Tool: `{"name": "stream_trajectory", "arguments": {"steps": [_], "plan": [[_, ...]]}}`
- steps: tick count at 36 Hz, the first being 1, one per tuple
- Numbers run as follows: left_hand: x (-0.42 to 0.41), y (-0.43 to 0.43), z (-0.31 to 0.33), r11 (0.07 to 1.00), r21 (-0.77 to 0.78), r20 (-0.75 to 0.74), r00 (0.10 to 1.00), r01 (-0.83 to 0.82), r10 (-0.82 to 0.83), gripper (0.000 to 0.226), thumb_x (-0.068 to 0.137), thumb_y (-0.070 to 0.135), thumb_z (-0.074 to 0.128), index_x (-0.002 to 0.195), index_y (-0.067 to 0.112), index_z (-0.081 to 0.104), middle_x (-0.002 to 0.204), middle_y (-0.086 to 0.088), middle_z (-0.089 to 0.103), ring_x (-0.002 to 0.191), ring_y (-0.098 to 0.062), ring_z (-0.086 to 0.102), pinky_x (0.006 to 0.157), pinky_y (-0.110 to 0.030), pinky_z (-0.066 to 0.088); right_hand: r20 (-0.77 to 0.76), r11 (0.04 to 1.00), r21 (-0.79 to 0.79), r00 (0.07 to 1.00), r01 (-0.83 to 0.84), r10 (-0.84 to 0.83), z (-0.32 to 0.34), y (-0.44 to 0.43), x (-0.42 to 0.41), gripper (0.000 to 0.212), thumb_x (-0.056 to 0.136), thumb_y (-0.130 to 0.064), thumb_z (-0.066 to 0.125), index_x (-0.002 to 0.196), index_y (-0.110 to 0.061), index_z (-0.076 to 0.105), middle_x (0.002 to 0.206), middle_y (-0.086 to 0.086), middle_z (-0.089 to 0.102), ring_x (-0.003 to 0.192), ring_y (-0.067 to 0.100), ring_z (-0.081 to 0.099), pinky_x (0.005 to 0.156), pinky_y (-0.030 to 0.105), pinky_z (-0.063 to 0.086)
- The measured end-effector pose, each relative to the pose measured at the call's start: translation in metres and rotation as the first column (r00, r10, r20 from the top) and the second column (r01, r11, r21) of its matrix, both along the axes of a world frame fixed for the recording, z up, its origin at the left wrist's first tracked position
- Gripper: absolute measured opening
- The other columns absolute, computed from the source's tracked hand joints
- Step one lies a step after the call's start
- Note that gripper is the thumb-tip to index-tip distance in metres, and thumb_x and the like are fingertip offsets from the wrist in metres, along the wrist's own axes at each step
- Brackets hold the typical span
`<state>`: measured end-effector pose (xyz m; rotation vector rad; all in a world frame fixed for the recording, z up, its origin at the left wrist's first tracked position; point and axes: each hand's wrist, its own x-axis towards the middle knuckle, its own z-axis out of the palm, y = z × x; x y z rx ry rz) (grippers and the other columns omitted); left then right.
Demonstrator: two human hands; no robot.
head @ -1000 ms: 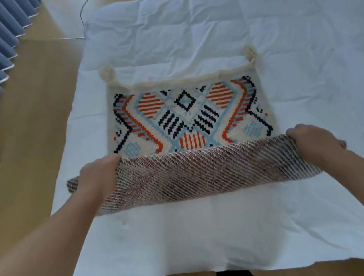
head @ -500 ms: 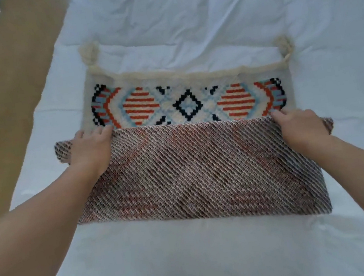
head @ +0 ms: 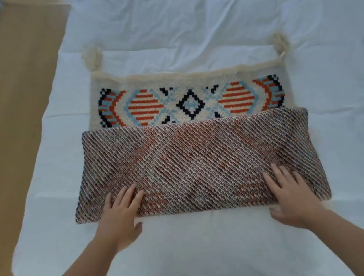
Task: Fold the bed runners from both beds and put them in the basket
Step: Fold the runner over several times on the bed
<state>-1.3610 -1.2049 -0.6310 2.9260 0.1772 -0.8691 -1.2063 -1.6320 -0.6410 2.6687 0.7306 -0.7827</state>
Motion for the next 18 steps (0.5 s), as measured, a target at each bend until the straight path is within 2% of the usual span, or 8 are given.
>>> {"name": "stream_trajectory", "arguments": {"steps": [2,3,5,8,10,12,14,18], "plan": [[-0.008,0.007,-0.008,0.996,0.078,0.068,0.997,-0.033,0.027,0.085,0.066,0.015,0.075,0.144,0.020,0.041,0.150,-0.009,0.042,0.141,-0.027,0.032,0.114,-0.044,-0.013,0.050,0.999,-0.029,0.998,0.036,-0.035,-0.004,-0.004,-0.010,0.103,0.054,-0.025,0.076,0.145,-0.012,0.028,0.149,0.026,0.037,0.134,0.042,0.036,0.101,0.062,0.038],[-0.011,0.012,-0.012,0.993,0.109,0.108,0.993,-0.054,0.042,0.085,0.061,0.007,0.077,0.140,0.017,0.047,0.145,-0.011,0.049,0.137,-0.029,0.039,0.115,-0.047,-0.009,0.088,0.998,-0.031,0.994,0.063,-0.060,-0.006,-0.007,-0.013,0.103,0.051,-0.013,0.077,0.143,-0.011,0.029,0.145,0.028,0.040,0.130,0.044,0.039,0.098,0.064,0.039],[-0.012,0.023,-0.019,0.988,0.143,0.150,0.988,-0.049,0.028,0.082,0.057,0.000,0.078,0.134,0.014,0.055,0.137,-0.013,0.056,0.129,-0.033,0.048,0.111,-0.056,0.013,0.149,0.996,-0.016,0.985,0.085,-0.082,-0.009,-0.010,-0.014,0.099,0.052,0.000,0.076,0.140,-0.008,0.031,0.140,0.032,0.045,0.124,0.048,0.046,0.094,0.065,0.040],[-0.009,0.033,-0.021,0.984,0.177,0.185,0.983,-0.021,-0.012,0.070,0.060,-0.003,0.076,0.127,0.011,0.061,0.130,-0.013,0.062,0.121,-0.034,0.056,0.099,-0.060,0.031,0.228,0.997,0.000,0.971,0.080,-0.078,-0.014,-0.014,-0.011,0.087,0.054,0.006,0.073,0.136,-0.003,0.044,0.132,0.033,0.052,0.118,0.050,0.053,0.091,0.064,0.043],[-0.004,0.036,-0.023,0.980,0.199,0.249,0.966,0.015,-0.065,0.053,0.064,-0.003,0.070,0.116,0.008,0.067,0.117,-0.013,0.068,0.108,-0.034,0.064,0.090,-0.060,0.042,0.300,0.999,0.021,0.953,0.045,-0.049,-0.020,-0.015,-0.007,0.065,0.058,0.012,0.066,0.122,0.002,0.059,0.121,0.032,0.060,0.108,0.049,0.059,0.087,0.064,0.046],[0.002,0.039,-0.020,0.984,0.180,0.334,0.939,0.016,-0.077,0.037,0.074,0.005,0.048,0.103,0.008,0.071,0.100,-0.011,0.073,0.089,-0.031,0.070,0.079,-0.054,0.050,0.373,0.994,0.111,0.927,-0.015,-0.028,-0.020,-0.015,-0.001,0.038,0.065,0.009,0.050,0.099,0.002,0.068,0.098,0.027,0.068,0.088,0.043,0.066,0.081,0.060,0.051],[0.010,0.042,-0.013,0.991,0.132,0.378,0.924,0.007,-0.057,0.041,0.072,0.008,0.035,0.093,0.010,0.071,0.087,-0.007,0.072,0.075,-0.030,0.069,0.070,-0.044,0.051,0.406,0.966,0.250,0.913,-0.065,-0.044,-0.013,-0.015,0.008,0.031,0.064,0.001,0.038,0.078,-0.002,0.066,0.073,0.018,0.066,0.065,0.037,0.064,0.069,0.051,0.053],[0.026,0.048,0.009,0.991,0.132,0.427,0.904,-0.033,-0.027,0.033,0.061,0.001,0.054,0.088,0.011,0.071,0.079,-0.005,0.070,0.068,-0.029,0.067,0.061,-0.039,0.052,0.444,0.933,0.353,0.889,-0.062,-0.109,0.012,-0.012,0.031,0.026,0.053,0.010,0.055,0.072,-0.003,0.066,0.063,0.013,0.062,0.055,0.035,0.059,0.059,0.044,0.051]]}}
